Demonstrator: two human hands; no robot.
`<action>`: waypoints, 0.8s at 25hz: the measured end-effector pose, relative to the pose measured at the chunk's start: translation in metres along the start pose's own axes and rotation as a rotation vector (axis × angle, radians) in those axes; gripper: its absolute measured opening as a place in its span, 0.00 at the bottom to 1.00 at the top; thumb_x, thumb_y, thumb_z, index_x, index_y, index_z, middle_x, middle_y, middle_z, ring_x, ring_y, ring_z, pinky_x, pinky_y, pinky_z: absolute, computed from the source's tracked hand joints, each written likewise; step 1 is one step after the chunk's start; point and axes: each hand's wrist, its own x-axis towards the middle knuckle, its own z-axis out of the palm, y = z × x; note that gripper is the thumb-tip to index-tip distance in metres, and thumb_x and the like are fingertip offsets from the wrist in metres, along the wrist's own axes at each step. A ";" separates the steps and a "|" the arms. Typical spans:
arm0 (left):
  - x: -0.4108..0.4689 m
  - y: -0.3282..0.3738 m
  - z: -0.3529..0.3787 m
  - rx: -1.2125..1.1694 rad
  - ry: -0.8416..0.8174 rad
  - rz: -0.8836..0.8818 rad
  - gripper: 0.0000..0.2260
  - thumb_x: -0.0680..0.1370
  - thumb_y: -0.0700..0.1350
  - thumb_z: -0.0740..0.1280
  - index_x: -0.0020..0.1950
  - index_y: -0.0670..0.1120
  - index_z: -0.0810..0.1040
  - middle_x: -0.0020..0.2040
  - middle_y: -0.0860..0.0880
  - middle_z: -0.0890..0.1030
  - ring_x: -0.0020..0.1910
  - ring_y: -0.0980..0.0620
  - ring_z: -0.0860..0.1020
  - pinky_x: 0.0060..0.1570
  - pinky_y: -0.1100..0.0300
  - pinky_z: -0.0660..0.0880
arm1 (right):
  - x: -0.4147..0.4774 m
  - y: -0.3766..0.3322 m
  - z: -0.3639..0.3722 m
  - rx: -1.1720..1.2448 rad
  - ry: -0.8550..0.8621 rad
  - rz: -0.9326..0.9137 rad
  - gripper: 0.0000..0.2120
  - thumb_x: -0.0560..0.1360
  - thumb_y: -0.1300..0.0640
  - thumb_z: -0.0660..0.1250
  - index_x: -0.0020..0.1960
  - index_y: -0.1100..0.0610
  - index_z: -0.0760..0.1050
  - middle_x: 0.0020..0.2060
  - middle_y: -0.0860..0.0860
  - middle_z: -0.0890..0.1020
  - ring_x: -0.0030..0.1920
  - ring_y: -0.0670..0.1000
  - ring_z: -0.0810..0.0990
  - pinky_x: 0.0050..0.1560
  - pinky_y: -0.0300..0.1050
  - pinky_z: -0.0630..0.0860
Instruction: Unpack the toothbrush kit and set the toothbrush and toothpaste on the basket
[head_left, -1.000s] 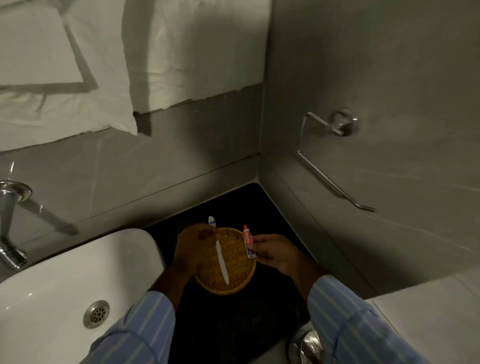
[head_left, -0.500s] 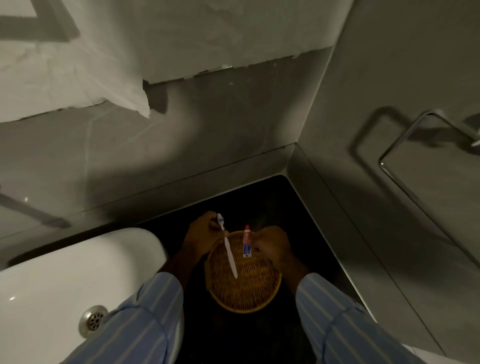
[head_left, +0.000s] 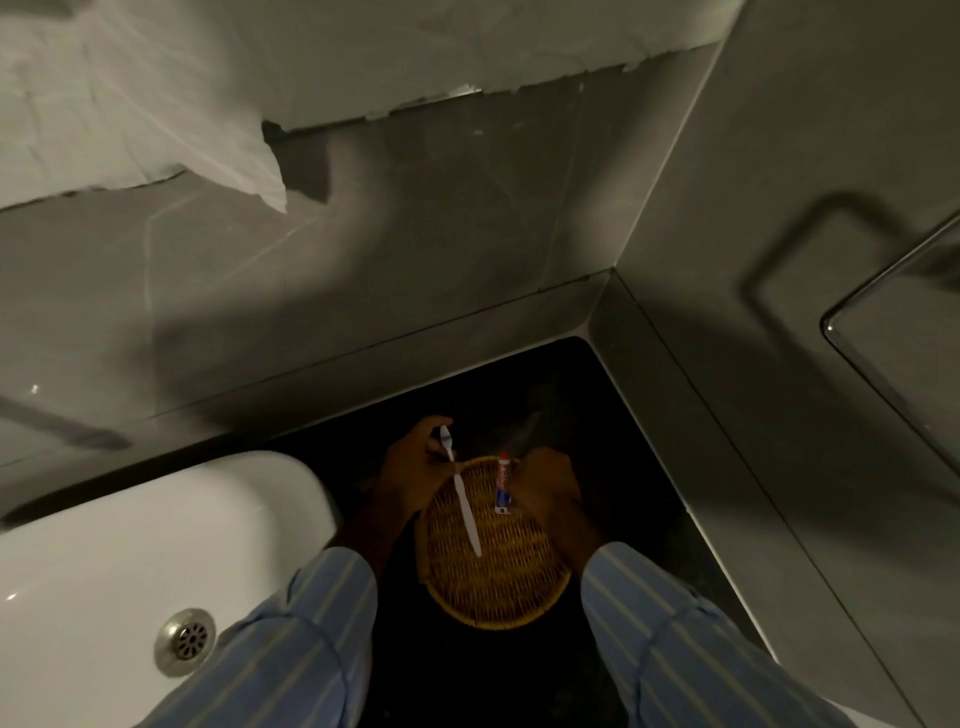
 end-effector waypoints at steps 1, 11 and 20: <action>0.000 -0.001 0.001 0.013 -0.010 -0.004 0.27 0.73 0.38 0.75 0.70 0.49 0.72 0.53 0.48 0.82 0.55 0.49 0.81 0.56 0.55 0.77 | 0.000 0.000 0.001 0.009 -0.009 0.008 0.11 0.78 0.53 0.67 0.52 0.60 0.81 0.48 0.55 0.84 0.44 0.51 0.84 0.38 0.39 0.79; 0.007 -0.011 0.005 0.057 -0.029 -0.032 0.31 0.74 0.42 0.74 0.75 0.49 0.67 0.59 0.45 0.82 0.60 0.47 0.80 0.60 0.54 0.75 | -0.004 -0.003 0.000 -0.043 -0.010 0.015 0.12 0.78 0.52 0.67 0.52 0.60 0.80 0.50 0.55 0.83 0.35 0.47 0.77 0.31 0.37 0.70; -0.032 0.012 -0.003 0.008 0.157 0.095 0.35 0.74 0.46 0.74 0.78 0.47 0.62 0.68 0.45 0.76 0.67 0.45 0.75 0.62 0.56 0.71 | -0.081 -0.011 -0.096 0.646 0.076 -0.197 0.05 0.76 0.61 0.68 0.49 0.57 0.82 0.48 0.57 0.86 0.46 0.54 0.86 0.51 0.48 0.84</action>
